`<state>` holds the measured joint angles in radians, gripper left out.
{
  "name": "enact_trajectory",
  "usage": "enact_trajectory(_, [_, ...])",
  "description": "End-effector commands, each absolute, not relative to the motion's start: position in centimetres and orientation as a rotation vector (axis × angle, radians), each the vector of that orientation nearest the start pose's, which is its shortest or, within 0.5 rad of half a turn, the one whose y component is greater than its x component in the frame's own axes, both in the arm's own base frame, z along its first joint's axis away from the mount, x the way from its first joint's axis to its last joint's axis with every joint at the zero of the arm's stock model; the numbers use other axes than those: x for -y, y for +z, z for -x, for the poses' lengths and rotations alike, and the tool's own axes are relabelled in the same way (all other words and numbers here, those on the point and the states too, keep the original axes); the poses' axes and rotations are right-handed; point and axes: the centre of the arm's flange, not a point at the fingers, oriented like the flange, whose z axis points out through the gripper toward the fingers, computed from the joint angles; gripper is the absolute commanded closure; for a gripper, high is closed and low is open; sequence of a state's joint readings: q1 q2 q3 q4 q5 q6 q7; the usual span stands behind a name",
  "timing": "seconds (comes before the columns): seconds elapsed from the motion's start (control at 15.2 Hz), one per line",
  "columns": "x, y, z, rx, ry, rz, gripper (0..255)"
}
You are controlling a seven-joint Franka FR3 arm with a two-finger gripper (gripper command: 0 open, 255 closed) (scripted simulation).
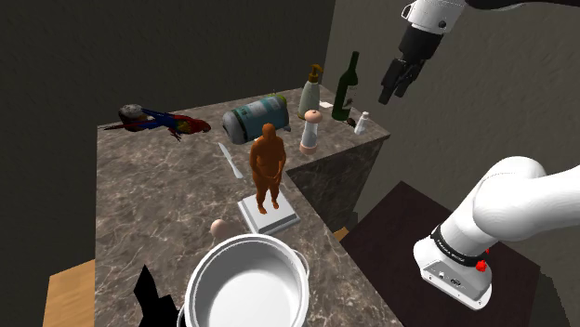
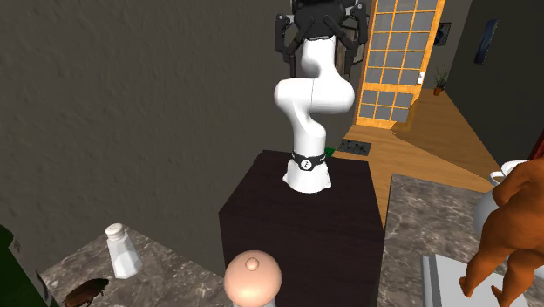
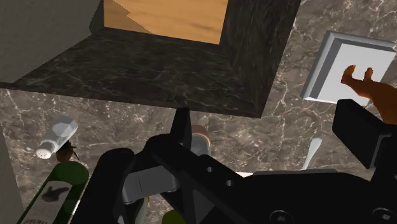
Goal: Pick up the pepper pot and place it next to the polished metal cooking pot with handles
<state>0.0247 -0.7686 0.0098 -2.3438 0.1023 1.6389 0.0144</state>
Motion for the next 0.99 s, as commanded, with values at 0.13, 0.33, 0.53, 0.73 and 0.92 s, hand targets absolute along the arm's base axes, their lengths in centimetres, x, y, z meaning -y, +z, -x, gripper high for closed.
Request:
enact_trajectory(0.13, [-2.4,58.3,-34.0,0.036,-0.092,3.067,0])
enact_trajectory(0.33, [-2.5,56.2,-37.3,0.059,-0.091,3.102,0])
enact_trajectory(0.53, [-2.7,54.0,-40.6,0.082,-0.089,3.137,0])
enact_trajectory(0.73, [-2.8,51.8,-43.9,0.105,-0.087,3.172,0])
enact_trajectory(0.92, [-2.8,49.6,-47.2,0.13,-0.085,3.206,0])
